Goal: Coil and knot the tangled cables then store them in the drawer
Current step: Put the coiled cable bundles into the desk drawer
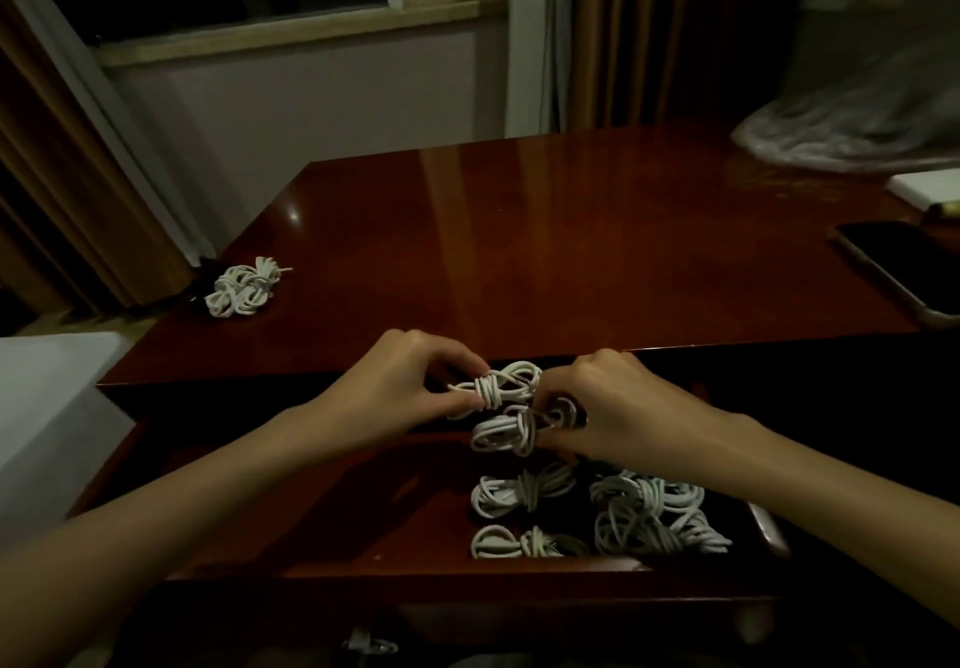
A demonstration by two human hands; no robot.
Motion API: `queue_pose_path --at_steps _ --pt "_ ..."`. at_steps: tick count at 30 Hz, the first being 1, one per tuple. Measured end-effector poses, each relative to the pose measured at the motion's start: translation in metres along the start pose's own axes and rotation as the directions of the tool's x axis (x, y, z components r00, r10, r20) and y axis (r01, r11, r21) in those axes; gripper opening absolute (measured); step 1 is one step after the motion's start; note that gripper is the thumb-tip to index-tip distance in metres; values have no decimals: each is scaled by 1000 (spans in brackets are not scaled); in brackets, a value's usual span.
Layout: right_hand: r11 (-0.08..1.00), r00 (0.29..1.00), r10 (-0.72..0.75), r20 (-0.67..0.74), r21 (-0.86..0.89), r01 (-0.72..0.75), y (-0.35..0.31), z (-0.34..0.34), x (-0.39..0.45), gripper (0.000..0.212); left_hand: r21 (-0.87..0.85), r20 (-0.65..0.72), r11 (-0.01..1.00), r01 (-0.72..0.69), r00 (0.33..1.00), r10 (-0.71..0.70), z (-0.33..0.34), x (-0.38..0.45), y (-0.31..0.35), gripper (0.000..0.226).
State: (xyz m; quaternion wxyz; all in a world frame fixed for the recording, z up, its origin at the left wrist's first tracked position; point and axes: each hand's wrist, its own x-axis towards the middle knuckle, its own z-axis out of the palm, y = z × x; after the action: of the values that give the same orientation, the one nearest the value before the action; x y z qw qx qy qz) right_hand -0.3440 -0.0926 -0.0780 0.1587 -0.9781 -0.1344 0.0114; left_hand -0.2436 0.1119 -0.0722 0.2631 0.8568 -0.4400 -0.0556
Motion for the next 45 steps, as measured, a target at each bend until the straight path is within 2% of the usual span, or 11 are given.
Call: queue_pose_path --at_steps 12,22,32,39,45 --pt "993 987 65 150 90 -79 7 32 12 28 -46 64 997 56 997 -53 41 7 -26 32" --pt "999 977 43 210 6 -46 0 17 6 36 -59 174 998 13 985 -2 53 16 -14 31" --pt "993 997 76 -2 96 -75 16 -23 15 24 -24 250 999 32 968 -25 54 24 -12 31" --pt "996 995 -45 -83 74 52 2 -36 41 23 8 276 999 33 961 -34 49 23 -14 26" --pt "991 988 -125 -89 29 128 -12 -48 71 23 46 280 997 61 957 -71 28 16 -17 25"
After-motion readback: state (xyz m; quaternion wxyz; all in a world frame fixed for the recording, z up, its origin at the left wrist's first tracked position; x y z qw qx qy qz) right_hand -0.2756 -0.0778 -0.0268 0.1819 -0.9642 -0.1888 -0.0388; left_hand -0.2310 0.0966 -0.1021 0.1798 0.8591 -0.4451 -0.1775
